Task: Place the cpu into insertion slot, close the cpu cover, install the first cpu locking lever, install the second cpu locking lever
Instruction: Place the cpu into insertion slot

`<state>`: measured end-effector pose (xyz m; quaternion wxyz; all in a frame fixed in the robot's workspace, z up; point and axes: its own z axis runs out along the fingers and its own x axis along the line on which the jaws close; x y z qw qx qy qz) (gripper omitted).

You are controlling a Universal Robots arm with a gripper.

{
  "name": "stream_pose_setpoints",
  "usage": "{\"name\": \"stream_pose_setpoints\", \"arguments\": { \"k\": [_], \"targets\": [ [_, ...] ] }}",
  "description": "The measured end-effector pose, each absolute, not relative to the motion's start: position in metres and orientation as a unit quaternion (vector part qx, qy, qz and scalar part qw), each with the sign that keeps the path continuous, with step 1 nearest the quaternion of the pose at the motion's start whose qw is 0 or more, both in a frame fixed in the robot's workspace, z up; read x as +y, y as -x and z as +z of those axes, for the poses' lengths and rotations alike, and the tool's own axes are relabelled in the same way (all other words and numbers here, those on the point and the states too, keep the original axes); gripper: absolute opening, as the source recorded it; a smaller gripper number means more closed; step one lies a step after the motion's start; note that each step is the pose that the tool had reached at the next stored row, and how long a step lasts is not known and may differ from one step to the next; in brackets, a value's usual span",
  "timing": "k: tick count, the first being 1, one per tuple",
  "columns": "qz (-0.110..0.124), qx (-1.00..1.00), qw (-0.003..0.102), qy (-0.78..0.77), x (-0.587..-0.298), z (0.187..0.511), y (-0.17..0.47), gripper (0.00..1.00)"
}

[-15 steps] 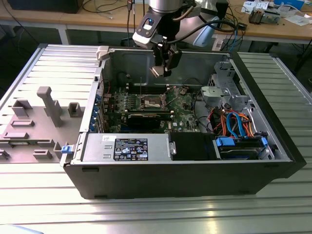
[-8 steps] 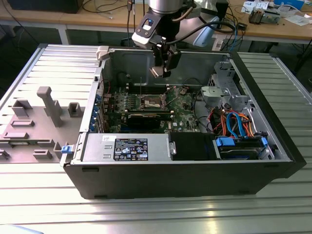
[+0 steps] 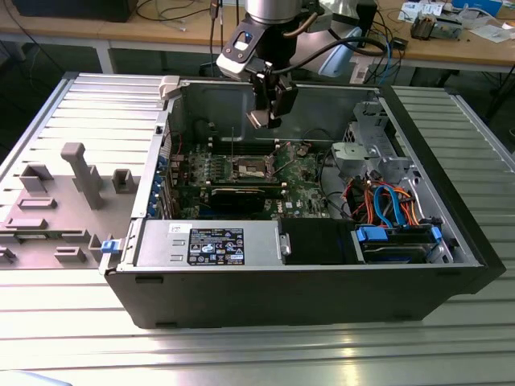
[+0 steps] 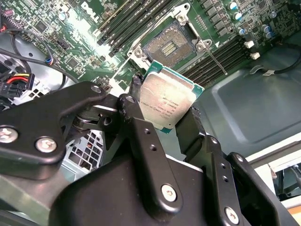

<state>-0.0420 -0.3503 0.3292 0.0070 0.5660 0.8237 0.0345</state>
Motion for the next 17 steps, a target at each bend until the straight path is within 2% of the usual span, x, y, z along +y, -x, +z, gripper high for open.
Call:
{"name": "stream_pose_setpoints", "arguments": {
  "k": [17],
  "targets": [
    [0.032,0.810,0.005,-0.586,-0.3502,0.3268,0.0420,0.54]
  ]
}}
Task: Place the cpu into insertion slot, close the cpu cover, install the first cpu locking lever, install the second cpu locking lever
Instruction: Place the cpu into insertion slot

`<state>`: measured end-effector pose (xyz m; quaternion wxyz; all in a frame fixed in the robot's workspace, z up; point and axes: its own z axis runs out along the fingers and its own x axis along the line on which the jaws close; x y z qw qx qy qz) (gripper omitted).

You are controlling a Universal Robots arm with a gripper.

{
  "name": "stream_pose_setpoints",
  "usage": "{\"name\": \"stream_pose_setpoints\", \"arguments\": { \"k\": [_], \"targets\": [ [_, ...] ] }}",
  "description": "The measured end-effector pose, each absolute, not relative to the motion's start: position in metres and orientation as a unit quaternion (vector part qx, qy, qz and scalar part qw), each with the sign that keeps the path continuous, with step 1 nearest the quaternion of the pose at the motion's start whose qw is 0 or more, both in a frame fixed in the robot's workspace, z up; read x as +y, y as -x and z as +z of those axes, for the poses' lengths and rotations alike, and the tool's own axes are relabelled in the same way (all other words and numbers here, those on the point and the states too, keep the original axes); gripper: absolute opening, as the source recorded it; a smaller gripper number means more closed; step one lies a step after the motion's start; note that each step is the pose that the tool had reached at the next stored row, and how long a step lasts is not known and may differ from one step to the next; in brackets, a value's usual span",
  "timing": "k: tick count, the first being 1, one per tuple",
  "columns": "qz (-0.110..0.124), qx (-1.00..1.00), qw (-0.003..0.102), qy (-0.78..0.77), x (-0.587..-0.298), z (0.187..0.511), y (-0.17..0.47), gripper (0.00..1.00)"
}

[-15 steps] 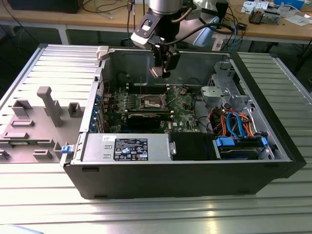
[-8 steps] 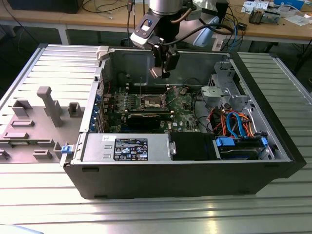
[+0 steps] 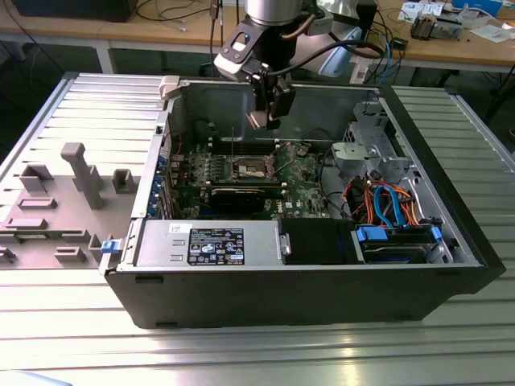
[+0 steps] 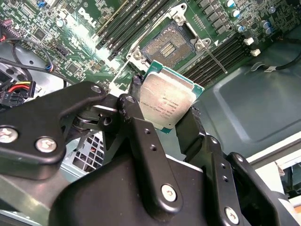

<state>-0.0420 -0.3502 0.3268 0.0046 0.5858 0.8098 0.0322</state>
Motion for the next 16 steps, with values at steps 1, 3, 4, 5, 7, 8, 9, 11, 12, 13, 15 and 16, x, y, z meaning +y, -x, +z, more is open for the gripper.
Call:
{"name": "stream_pose_setpoints", "arguments": {
  "k": [1,3,4,5,7,8,9,11,12,13,15,16],
  "targets": [
    [0.032,0.809,0.005,-0.587,-0.3502,0.3266,0.0420,0.54],
    [0.031,0.806,0.005,-0.591,-0.3502,0.3259,0.0420,0.54],
    [0.031,0.804,0.004,-0.593,-0.3503,0.3256,0.0420,0.54],
    [0.030,0.802,0.003,-0.596,-0.3503,0.3253,0.0420,0.54],
    [0.030,0.797,0.003,-0.603,-0.3503,0.3246,0.0420,0.54],
    [0.030,0.795,0.004,-0.606,-0.3503,0.3244,0.0420,0.54],
    [0.030,0.793,0.004,-0.609,-0.3503,0.3243,0.0420,0.54],
    [0.029,0.788,0.004,-0.615,-0.3503,0.3241,0.0420,0.54],
    [0.029,0.785,0.004,-0.619,-0.3503,0.3239,0.0420,0.54],
    [0.029,0.782,0.005,-0.623,-0.3502,0.3237,0.0420,0.54],
    [0.029,0.777,0.005,-0.629,-0.3503,0.3234,0.0420,0.54],
    [0.029,0.775,0.005,-0.632,-0.3503,0.3233,0.0420,0.54]
  ]
}}
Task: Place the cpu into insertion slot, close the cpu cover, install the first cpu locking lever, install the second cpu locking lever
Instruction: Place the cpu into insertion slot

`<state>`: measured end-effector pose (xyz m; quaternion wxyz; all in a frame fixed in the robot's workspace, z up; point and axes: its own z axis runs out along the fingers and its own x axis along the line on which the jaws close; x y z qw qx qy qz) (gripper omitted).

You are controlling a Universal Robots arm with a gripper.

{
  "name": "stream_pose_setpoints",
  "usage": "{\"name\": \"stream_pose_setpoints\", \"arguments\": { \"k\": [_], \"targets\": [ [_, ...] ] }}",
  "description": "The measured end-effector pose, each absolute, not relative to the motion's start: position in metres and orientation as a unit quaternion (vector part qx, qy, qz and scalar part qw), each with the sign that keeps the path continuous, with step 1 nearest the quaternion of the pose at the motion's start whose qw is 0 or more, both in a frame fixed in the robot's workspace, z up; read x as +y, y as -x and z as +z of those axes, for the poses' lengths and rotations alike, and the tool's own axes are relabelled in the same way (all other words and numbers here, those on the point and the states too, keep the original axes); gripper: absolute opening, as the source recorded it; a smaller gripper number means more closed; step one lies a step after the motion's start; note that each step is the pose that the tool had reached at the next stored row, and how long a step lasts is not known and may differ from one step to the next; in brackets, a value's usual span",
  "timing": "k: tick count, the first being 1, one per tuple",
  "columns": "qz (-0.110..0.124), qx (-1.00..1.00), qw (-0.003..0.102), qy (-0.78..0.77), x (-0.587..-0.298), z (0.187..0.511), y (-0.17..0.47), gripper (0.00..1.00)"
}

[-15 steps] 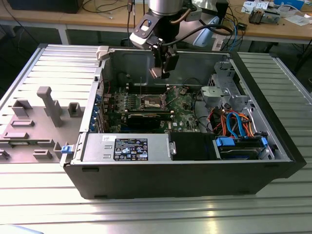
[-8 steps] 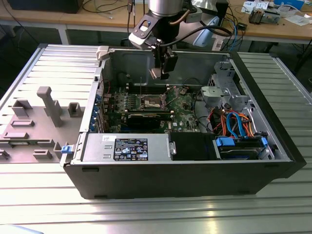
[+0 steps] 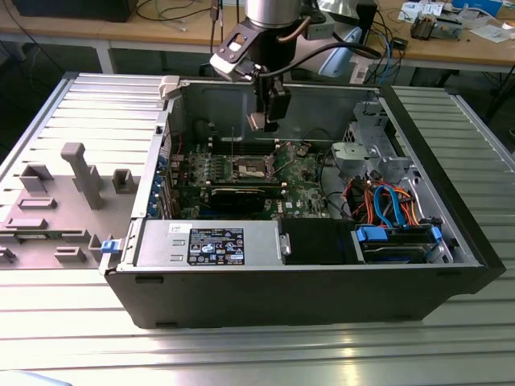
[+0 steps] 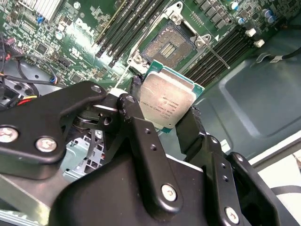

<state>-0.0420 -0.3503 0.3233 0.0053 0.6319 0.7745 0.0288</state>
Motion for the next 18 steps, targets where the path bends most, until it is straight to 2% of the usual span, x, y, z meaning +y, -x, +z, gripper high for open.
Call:
{"name": "stream_pose_setpoints", "arguments": {
  "k": [18],
  "targets": [
    [0.024,0.721,0.008,-0.693,-0.3494,0.3194,0.0420,0.54]
  ]
}}
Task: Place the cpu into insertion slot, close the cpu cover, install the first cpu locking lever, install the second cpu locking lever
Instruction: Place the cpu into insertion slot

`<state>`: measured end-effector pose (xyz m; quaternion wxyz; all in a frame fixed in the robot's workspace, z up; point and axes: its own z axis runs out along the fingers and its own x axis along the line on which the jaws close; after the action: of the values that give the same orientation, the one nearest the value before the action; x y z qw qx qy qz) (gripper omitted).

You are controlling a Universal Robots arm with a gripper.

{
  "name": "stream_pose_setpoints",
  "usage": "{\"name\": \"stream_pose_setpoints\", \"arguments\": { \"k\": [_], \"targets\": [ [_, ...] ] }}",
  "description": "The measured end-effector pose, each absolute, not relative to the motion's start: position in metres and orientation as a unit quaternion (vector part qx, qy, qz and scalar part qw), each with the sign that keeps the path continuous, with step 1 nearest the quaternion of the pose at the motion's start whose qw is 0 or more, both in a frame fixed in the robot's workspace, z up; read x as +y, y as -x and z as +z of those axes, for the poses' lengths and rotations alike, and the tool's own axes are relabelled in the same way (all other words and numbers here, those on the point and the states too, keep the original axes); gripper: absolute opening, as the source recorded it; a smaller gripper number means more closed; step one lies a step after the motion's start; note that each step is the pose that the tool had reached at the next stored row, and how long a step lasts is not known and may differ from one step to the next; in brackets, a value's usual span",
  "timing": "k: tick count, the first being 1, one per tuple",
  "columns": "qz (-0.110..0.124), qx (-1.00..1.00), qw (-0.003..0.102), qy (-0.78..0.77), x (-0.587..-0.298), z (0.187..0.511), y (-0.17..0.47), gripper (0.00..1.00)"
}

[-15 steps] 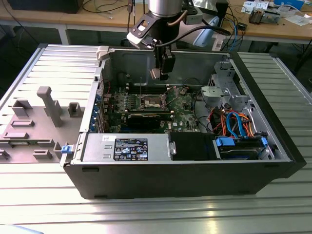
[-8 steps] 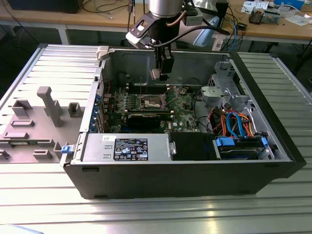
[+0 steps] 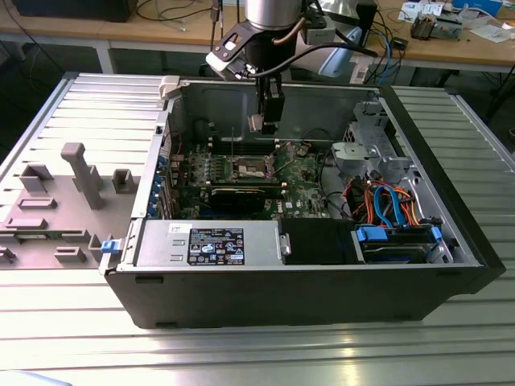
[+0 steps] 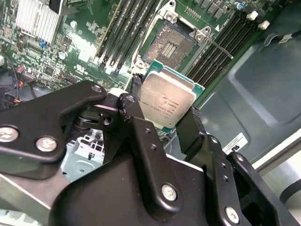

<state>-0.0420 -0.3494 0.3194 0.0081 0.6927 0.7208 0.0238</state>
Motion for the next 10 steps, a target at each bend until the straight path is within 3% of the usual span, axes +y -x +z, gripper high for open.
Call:
{"name": "stream_pose_setpoints", "arguments": {
  "k": [10],
  "targets": [
    [0.023,0.693,0.008,-0.720,-0.3481,0.3095,0.0421,0.54]
  ]
}}
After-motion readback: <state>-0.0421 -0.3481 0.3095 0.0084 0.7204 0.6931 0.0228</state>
